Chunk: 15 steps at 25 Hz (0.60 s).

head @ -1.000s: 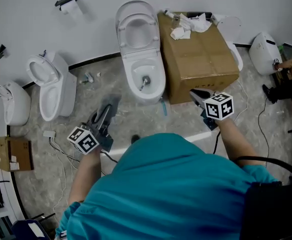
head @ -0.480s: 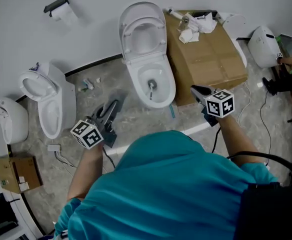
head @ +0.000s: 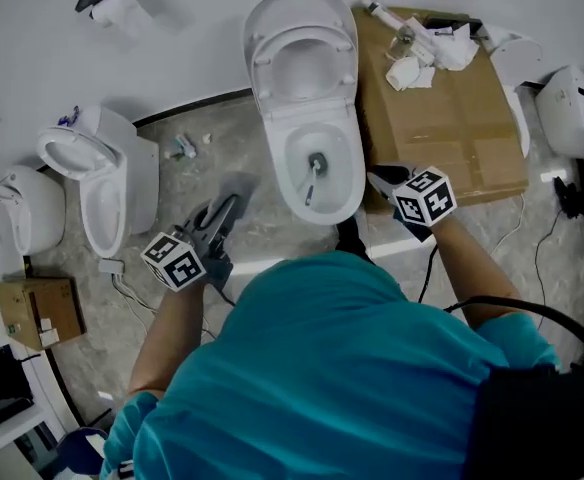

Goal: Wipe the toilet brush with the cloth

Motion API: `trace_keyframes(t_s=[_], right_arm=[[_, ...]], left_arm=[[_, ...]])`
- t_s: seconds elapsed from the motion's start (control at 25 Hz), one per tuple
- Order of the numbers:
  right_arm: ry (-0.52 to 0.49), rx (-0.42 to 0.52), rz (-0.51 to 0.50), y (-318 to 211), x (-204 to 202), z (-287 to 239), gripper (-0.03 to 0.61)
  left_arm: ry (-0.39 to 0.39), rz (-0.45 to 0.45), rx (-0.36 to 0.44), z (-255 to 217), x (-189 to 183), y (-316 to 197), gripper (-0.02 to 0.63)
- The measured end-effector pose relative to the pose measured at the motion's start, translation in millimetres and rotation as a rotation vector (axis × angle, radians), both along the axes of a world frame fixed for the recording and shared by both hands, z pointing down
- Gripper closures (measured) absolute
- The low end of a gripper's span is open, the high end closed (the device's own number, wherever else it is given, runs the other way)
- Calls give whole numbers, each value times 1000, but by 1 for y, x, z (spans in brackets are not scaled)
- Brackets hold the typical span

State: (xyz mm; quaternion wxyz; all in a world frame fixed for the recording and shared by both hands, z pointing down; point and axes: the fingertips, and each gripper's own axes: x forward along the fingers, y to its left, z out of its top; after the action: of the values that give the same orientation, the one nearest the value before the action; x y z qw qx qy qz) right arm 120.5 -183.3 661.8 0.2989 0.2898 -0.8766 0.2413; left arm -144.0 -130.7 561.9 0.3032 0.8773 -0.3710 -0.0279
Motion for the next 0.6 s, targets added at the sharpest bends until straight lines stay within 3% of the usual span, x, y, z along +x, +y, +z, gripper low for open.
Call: trace_keyframes(t_s=[0.24,0.4,0.6], right_arm=[[78,-46,-233,-96,-10,83,534],[167,-75,-339,-130,-26,153,491],[269,-112,-407,-139,-56,259,451]], left_arm=[[-27,-137,-157,53,27,-73,601],[-47,-128,-202,105,34,-116,601],[-46,-64,-249,203,34,-150,601]])
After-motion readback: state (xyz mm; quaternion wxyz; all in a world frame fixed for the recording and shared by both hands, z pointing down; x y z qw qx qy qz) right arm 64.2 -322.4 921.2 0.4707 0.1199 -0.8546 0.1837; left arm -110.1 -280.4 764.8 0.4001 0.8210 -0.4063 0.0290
